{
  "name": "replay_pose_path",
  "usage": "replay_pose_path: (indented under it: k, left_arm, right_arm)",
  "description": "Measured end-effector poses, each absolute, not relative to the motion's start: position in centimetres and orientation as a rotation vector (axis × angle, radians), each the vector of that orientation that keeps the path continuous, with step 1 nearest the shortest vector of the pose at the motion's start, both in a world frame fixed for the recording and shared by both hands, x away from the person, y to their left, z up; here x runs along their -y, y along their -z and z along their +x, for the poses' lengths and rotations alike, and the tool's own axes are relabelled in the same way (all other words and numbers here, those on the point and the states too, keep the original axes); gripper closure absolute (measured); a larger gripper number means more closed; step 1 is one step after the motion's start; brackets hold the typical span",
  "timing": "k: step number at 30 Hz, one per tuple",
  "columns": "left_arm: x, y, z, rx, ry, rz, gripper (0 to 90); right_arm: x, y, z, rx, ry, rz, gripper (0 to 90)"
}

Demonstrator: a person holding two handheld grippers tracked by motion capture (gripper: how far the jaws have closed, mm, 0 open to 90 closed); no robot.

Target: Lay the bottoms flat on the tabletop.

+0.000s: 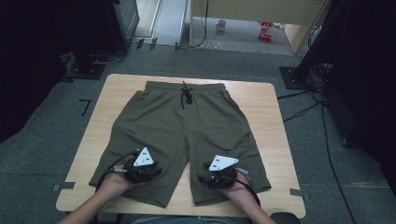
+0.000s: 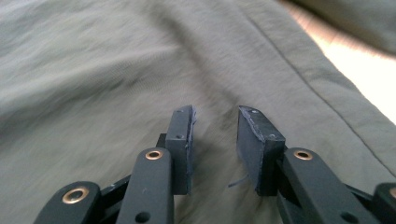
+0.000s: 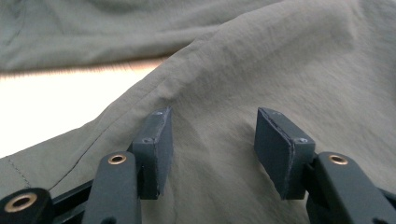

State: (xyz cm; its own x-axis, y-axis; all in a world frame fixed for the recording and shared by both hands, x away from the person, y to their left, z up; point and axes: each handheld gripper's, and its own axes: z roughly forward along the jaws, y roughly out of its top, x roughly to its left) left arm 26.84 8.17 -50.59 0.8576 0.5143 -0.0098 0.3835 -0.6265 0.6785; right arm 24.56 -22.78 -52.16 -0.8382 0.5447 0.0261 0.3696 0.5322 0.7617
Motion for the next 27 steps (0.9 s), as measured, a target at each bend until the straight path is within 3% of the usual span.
replay_pose_path:
  k: [11, 18, 27]
  left_arm:
    - [-4.9, 50.7, 25.5, -0.611, -0.212, 2.322, 58.5]
    - [-5.0, 50.3, 24.8, -0.641, -0.109, 2.324, 56.6]
    - [-7.0, 48.0, 27.3, -0.747, -0.183, 2.176, 52.6]
  right_arm:
    - [20.7, 52.2, 24.1, -2.525, -1.178, 0.823, 43.7]
    - [20.4, 52.2, 22.5, -2.534, -1.182, 0.812, 41.9]
    - [22.1, 49.7, 24.6, -2.451, -1.245, 0.858, 39.5]
